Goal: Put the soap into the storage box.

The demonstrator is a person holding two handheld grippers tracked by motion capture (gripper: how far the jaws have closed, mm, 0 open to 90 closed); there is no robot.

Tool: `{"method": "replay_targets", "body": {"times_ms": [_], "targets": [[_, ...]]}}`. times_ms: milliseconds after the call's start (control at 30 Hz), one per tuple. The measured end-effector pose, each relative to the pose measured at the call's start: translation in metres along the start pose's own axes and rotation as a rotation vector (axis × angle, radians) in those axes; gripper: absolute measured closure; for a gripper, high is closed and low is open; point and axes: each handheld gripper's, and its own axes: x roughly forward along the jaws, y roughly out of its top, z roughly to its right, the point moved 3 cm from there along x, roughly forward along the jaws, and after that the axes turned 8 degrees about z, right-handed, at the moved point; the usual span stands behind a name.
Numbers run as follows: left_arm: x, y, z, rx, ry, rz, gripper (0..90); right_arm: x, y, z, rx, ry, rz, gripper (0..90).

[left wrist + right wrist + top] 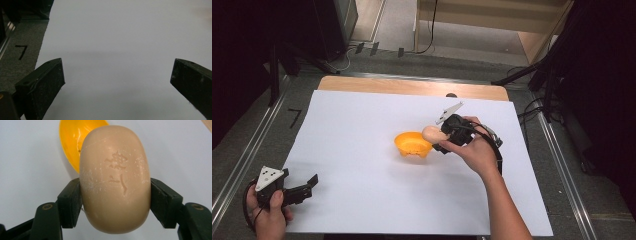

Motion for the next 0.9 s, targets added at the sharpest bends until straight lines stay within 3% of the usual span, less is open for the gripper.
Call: {"method": "replay_targets", "body": {"times_ms": [300, 633, 667, 900], "targets": [[0.0, 0.0, 0.0, 0.0, -0.002, -0.001, 0.0, 0.004, 0.012, -0.004, -0.04, 0.02, 0.021, 33.3], [0.0, 0.0, 0.0, 0.0, -0.005, -0.001, 0.0, 0.017, 0.023, -0.01, -0.112, 0.086, 0.047, 33.2], [0.0, 0.0, 0.0, 0.0, -0.005, -0.001, 0.0, 0.022, 0.024, -0.011, -0.127, 0.089, 0.025, 33.2], [0.0, 0.0, 0.0, 0.0, -0.005, 0.0, 0.0, 0.033, 0.028, -0.014, -0.168, 0.107, -0.005, 33.2]]}}
